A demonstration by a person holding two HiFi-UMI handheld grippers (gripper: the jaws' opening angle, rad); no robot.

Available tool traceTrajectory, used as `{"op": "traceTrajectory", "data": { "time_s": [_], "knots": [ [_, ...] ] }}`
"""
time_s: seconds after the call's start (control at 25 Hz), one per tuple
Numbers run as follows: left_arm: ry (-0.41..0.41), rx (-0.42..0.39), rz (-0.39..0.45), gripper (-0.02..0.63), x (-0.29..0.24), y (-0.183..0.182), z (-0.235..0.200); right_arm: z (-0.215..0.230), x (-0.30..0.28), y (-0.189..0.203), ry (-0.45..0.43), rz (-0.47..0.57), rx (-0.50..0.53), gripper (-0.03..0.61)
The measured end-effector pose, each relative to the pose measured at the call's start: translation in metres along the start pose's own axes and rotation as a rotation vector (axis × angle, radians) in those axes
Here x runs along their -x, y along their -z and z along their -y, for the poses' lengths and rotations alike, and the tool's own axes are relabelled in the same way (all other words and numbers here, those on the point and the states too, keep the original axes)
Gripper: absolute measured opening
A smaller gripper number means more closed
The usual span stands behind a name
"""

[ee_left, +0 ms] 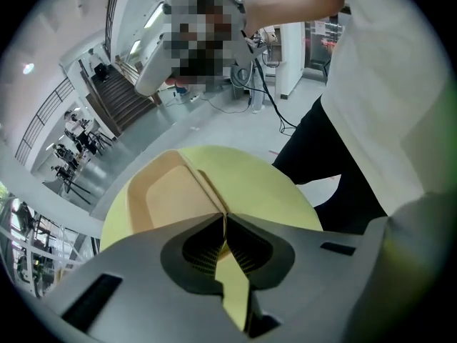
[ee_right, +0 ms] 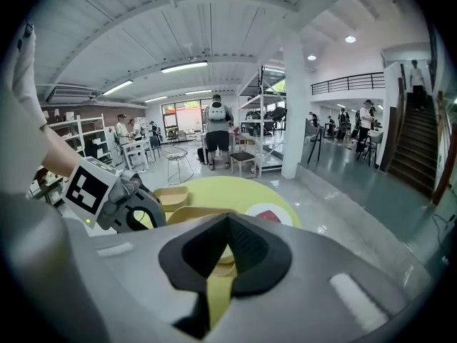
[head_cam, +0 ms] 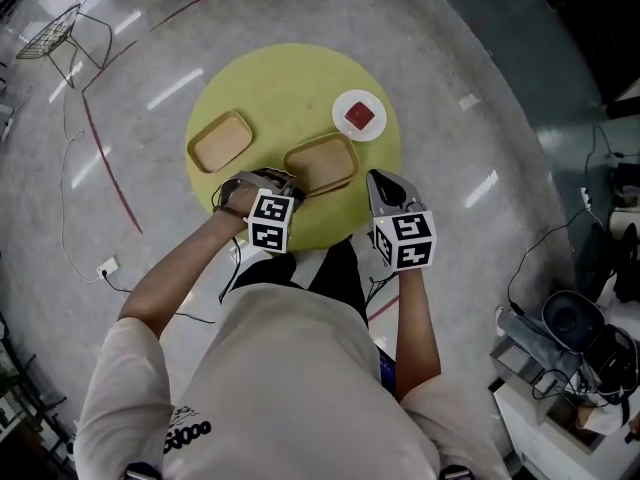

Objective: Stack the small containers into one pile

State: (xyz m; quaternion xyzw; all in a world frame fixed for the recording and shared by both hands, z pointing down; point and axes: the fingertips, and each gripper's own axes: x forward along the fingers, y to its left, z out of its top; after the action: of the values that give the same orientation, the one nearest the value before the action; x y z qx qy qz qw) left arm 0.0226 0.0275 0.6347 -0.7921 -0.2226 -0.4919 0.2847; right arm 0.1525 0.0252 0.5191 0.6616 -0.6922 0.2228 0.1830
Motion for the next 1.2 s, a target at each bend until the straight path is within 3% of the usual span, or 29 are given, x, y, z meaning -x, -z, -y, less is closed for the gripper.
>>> {"op": "traceTrajectory", "data": {
  "time_s": [0.2,0.52,0.6,0.72,0.92,1.08,1.2],
  "knots": [
    [0.033,-0.052,-0.005,0.018,-0.011,-0.001,0.013,0.001,-0.002,0.009,0.009,-0.016,-0.012,0.011],
    [0.033,-0.049,-0.002,0.021,-0.022,0.009,0.013,0.005,-0.008,0.010,0.008,-0.032,-0.014,0.011],
    [0.047,-0.043,0.006,0.073,-0.022,0.010,0.015,0.006,-0.010,0.011,0.004,-0.039,-0.014,0.011],
    [0.059,-0.019,0.024,0.093,-0.020,0.010,0.015,0.009,-0.015,0.010,-0.004,-0.044,-0.018,0.011],
    [0.031,0.159,0.108,0.097,-0.008,0.006,-0.003,0.015,-0.026,0.007,-0.022,-0.060,-0.006,0.011],
    [-0.035,0.382,0.165,0.095,0.001,0.016,-0.026,0.016,-0.040,0.009,-0.048,-0.087,0.014,0.011],
    [-0.121,0.548,0.158,0.088,0.005,0.028,-0.043,0.021,-0.049,0.015,-0.075,-0.115,0.019,0.011]
  ]
}}
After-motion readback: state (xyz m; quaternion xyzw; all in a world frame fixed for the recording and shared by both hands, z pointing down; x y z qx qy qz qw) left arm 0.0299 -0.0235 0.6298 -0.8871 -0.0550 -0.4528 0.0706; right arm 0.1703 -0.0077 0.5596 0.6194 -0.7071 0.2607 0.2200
